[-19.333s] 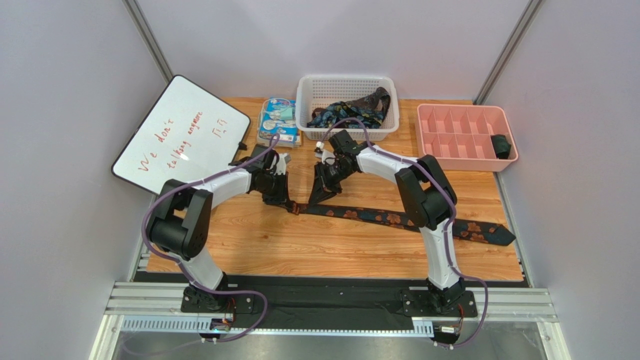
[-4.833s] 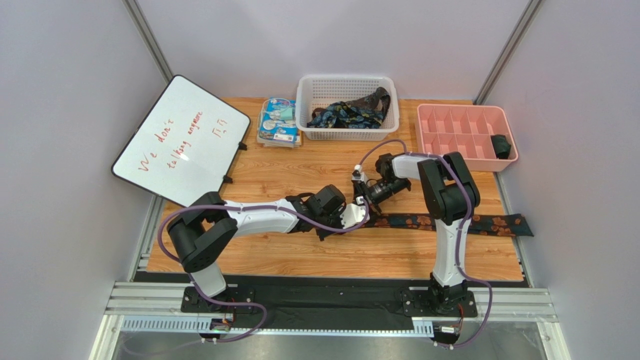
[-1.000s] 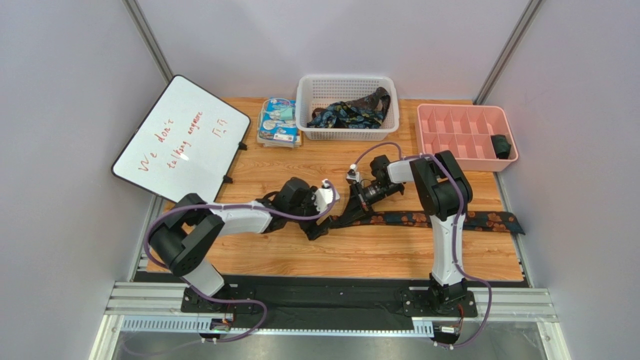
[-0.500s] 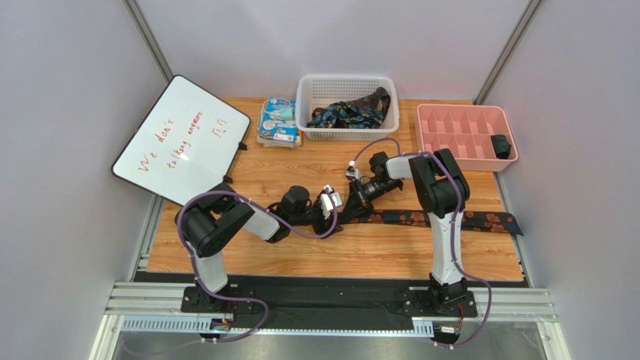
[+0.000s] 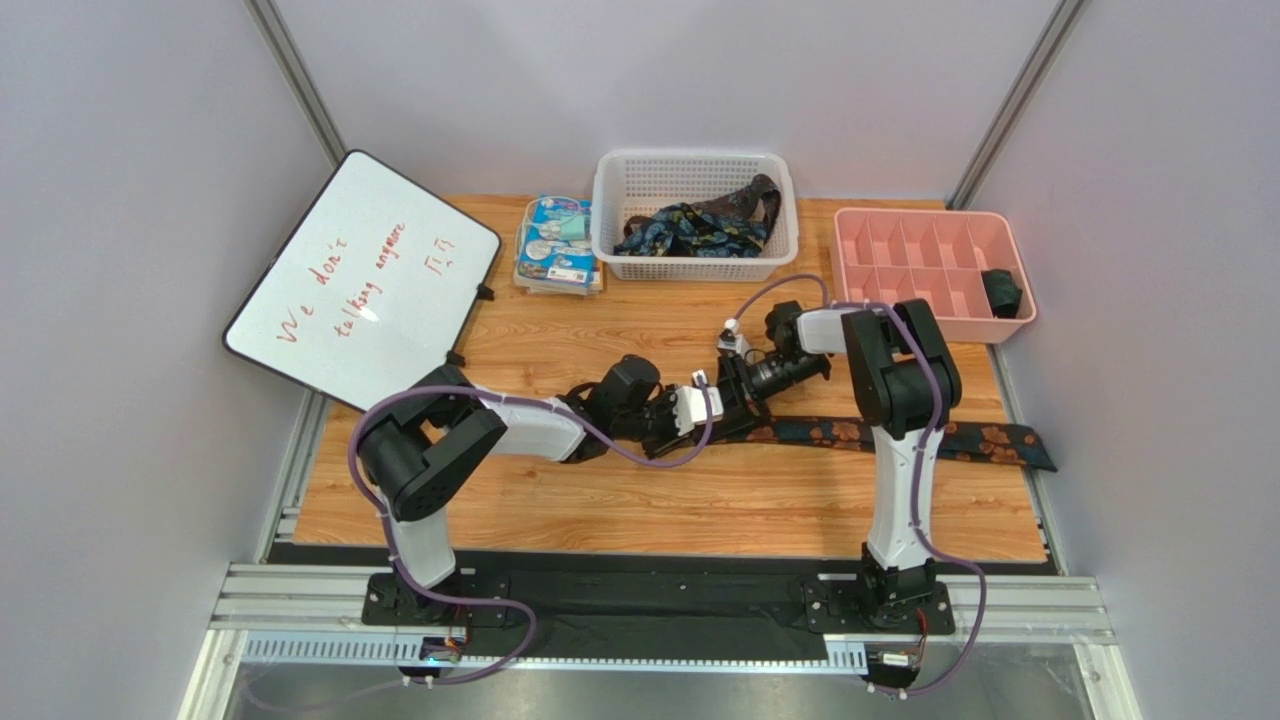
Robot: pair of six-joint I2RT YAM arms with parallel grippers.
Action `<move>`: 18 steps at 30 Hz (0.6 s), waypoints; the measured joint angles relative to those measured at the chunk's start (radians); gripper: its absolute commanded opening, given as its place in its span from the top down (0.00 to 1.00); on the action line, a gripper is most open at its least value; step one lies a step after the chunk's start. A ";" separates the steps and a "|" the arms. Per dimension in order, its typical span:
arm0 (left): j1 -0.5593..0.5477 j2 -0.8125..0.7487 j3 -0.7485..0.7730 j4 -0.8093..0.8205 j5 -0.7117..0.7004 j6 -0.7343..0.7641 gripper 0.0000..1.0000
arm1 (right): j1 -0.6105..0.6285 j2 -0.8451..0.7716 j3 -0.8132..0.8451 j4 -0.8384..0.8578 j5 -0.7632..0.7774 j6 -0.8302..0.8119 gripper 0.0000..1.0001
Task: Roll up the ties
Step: Roll the tie at the center of the board.
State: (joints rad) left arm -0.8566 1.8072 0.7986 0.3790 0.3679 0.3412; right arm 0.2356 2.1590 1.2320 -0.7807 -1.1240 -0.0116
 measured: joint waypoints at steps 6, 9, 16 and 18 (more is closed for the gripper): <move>-0.035 0.006 0.171 -0.344 -0.079 0.022 0.71 | -0.053 -0.077 -0.034 -0.034 0.058 0.023 0.52; -0.049 0.027 0.237 -0.452 -0.112 0.025 0.69 | -0.047 -0.083 -0.050 -0.029 0.051 0.034 0.52; -0.080 0.072 0.354 -0.618 -0.178 0.024 0.67 | 0.032 -0.080 -0.076 0.087 0.014 0.151 0.55; -0.083 0.074 0.364 -0.643 -0.194 0.024 0.67 | 0.047 -0.076 -0.077 0.124 0.008 0.183 0.58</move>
State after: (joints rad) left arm -0.9398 1.8816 1.1625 -0.2642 0.1741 0.3649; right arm 0.2829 2.0834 1.1553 -0.6571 -1.1164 0.1711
